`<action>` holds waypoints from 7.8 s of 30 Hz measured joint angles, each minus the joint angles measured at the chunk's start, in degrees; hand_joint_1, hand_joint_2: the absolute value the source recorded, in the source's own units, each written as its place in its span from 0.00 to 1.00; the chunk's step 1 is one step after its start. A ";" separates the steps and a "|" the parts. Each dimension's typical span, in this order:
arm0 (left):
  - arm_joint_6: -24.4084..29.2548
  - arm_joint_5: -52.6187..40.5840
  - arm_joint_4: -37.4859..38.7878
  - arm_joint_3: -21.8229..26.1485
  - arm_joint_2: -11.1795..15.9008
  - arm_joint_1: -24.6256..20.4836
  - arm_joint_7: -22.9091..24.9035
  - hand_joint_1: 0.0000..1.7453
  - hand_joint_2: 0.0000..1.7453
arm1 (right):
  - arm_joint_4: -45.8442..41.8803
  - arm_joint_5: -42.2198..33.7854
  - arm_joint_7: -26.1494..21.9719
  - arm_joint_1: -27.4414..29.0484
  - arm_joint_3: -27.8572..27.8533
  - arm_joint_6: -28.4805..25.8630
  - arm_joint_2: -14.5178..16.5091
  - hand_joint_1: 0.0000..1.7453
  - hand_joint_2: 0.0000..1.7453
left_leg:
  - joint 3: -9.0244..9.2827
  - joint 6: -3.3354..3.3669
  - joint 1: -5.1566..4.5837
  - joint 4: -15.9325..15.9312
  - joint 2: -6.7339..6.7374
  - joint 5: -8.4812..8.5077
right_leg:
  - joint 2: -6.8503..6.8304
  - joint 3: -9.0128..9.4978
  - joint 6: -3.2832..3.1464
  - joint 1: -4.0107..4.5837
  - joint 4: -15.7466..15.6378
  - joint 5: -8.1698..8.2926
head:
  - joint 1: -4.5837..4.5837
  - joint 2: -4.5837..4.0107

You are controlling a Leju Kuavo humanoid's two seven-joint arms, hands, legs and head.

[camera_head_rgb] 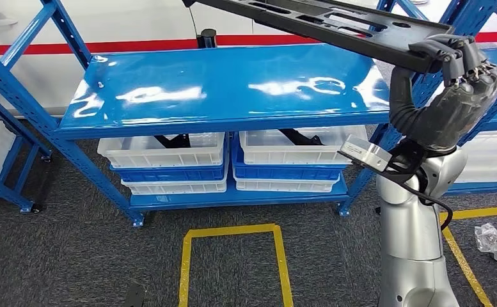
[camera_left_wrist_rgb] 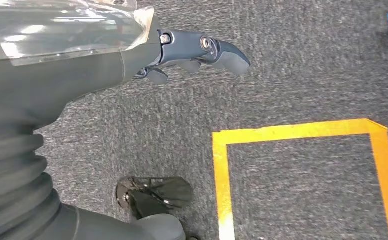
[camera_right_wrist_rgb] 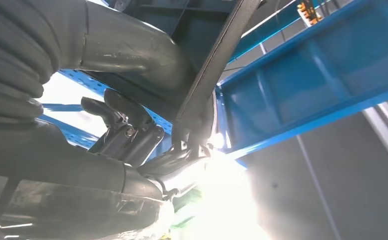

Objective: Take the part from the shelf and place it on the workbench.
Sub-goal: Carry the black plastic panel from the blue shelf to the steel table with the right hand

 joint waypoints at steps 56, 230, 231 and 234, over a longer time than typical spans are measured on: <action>1.23 -0.36 -0.44 -0.31 0.47 -2.30 1.15 0.00 1.00 | 6.26 1.52 3.94 -2.76 3.55 -0.06 -1.52 1.00 1.00 | 9.58 1.84 0.15 -11.75 -0.11 5.28 | 0.01 -3.96 2.61 0.30 1.70 2.09 | 0.36 0.00; 3.41 1.17 -1.81 -3.16 1.41 -1.36 -2.28 0.00 1.00 | 10.02 2.01 7.73 -2.57 6.39 -0.10 -7.04 1.00 1.00 | 6.12 2.76 -0.21 -11.35 -0.94 7.60 | -0.90 -7.50 1.92 0.42 13.59 -5.82 | 0.87 0.00; 3.37 1.06 -1.81 -3.17 1.34 -1.34 -2.31 0.00 1.00 | 10.04 1.97 7.73 -2.43 6.41 -0.10 -7.14 1.00 1.00 | 6.10 2.85 -0.24 -11.34 -1.77 7.61 | -0.34 -9.40 1.86 0.51 16.74 -6.61 | 0.93 0.00; 3.34 0.72 -1.81 -3.20 1.22 -1.22 -2.39 0.00 1.00 | 10.07 1.75 7.71 -2.12 6.53 -0.10 -7.33 1.00 1.00 | 6.16 2.89 -0.29 -11.29 -4.32 7.65 | 0.60 -9.25 2.50 0.62 14.20 -4.17 | 0.94 0.00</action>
